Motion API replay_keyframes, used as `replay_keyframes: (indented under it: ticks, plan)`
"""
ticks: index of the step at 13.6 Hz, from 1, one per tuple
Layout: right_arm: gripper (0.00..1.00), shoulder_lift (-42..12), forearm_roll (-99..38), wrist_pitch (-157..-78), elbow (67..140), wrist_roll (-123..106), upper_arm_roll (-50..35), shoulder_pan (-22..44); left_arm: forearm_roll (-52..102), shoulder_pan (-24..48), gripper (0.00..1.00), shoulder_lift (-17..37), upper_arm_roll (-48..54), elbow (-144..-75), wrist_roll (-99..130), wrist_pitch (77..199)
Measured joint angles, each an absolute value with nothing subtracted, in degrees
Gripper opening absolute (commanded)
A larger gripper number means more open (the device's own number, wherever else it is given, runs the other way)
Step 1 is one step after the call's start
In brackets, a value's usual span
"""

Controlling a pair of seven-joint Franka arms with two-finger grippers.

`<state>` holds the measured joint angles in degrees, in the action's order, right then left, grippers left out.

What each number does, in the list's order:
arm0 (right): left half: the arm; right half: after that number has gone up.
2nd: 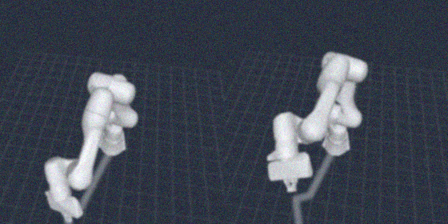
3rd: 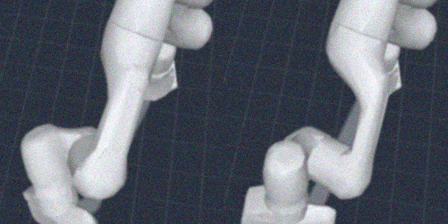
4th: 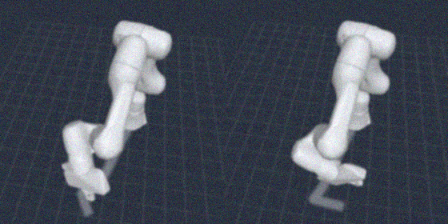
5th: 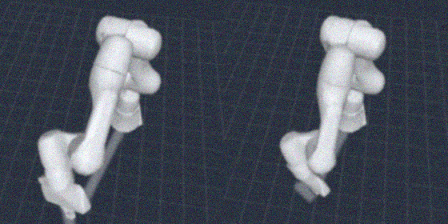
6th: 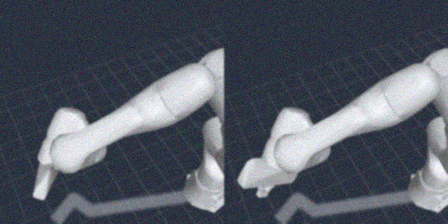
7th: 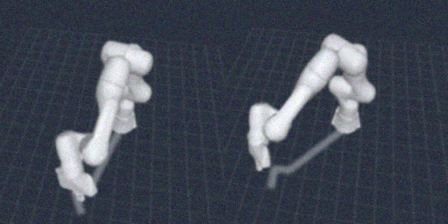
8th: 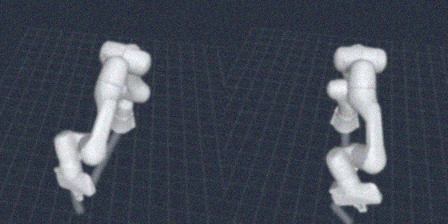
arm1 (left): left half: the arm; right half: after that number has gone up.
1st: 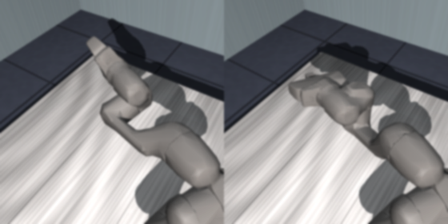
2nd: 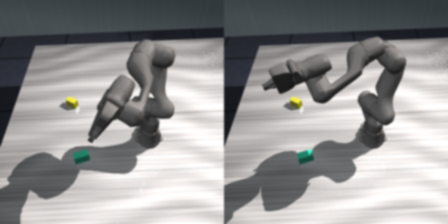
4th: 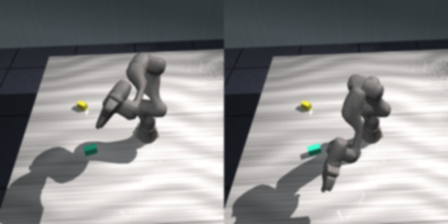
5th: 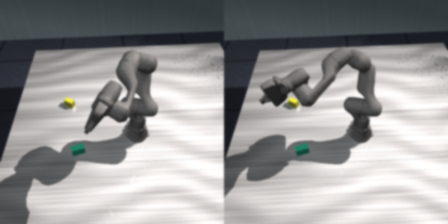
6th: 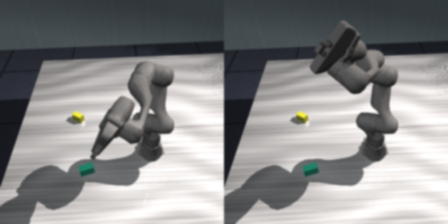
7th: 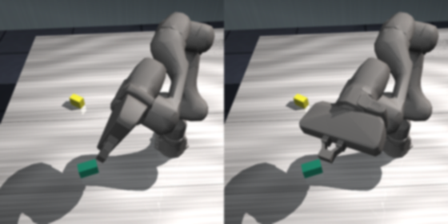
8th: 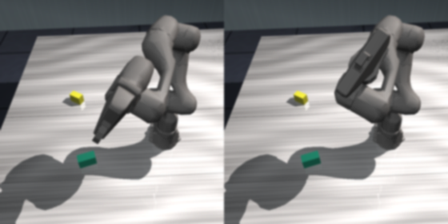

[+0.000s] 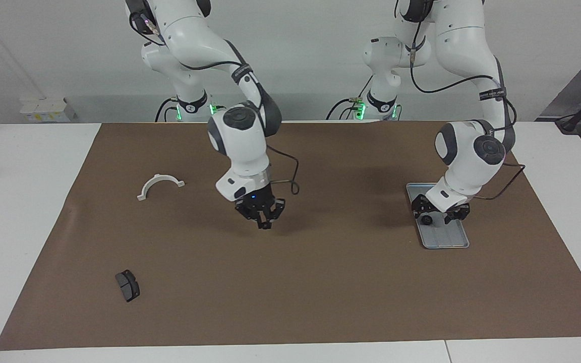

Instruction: Pick bearing gear from pile to tray

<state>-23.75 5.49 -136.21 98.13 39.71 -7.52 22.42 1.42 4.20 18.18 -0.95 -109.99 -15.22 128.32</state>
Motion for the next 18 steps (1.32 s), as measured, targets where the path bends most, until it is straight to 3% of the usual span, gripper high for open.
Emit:
replay_keyframes:
  ticks: [7, 8, 9, 10, 14, 18]
  plan:
    - [0.02, -30.2, 13.0, -139.3, 97.0, 53.5, -7.4, 35.1, 3.6, 9.6, 0.93, 18.2, -0.4, -107.3, -2.9, 128.6]
    - [0.27, -31.2, 13.2, -140.1, 96.9, 53.7, -7.4, 35.8, 3.7, 10.6, 0.92, 18.2, -0.4, -106.9, -0.7, 128.6]
    - [0.77, -31.8, 13.3, -140.4, 96.9, 53.7, -7.4, 36.0, 3.7, 11.8, 0.87, 18.2, -0.3, -106.7, 1.7, 128.7]
    - [1.0, -32.0, 13.3, -140.4, 96.9, 53.7, -7.4, 36.1, 3.7, 13.3, 0.83, 18.2, -0.3, -106.5, 4.3, 128.9]
    - [1.0, -31.0, 13.3, -139.4, 96.1, 54.3, -6.9, 35.5, 3.7, 19.3, 0.76, 18.4, -0.2, -105.4, 13.3, 131.1]
    - [1.0, -22.2, 13.4, -137.0, 100.5, 52.7, -6.7, 29.7, 3.7, 25.2, 0.72, 18.9, -0.2, -105.3, 19.1, 132.4]
